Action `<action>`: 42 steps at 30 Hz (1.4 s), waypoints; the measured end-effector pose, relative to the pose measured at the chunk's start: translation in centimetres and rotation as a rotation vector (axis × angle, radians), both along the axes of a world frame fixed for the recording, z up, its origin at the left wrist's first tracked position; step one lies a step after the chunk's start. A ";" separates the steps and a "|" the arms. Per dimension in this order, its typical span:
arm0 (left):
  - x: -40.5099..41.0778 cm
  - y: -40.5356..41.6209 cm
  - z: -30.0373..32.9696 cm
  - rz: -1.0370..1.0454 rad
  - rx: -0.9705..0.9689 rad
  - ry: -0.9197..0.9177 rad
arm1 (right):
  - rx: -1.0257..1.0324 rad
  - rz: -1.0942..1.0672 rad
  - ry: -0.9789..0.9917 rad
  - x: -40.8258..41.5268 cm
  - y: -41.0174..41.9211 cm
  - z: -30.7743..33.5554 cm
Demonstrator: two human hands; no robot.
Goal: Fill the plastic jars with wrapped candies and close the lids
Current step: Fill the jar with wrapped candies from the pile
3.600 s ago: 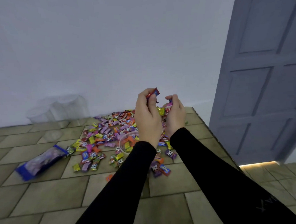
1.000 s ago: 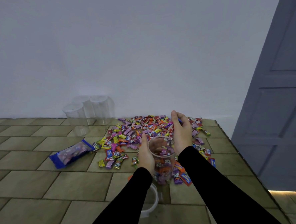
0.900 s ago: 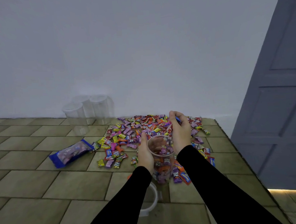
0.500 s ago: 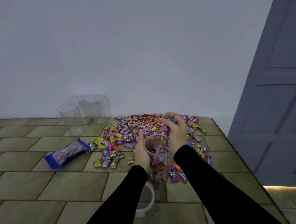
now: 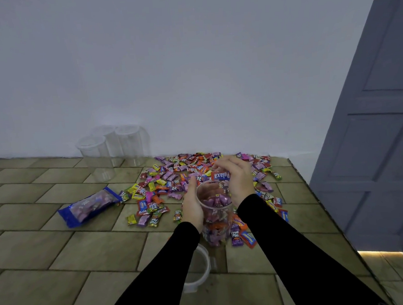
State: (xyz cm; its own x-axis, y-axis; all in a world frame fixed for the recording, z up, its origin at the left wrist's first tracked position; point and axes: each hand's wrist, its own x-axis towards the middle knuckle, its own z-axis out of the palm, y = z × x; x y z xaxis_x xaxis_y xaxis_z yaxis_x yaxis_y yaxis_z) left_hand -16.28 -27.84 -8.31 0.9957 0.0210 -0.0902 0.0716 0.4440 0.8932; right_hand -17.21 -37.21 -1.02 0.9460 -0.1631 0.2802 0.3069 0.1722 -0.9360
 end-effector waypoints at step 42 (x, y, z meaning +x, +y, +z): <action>-2.4 -11.5 0.1 -0.295 1.548 -0.333 | -0.861 -0.374 0.380 0.7 -13.4 -11.6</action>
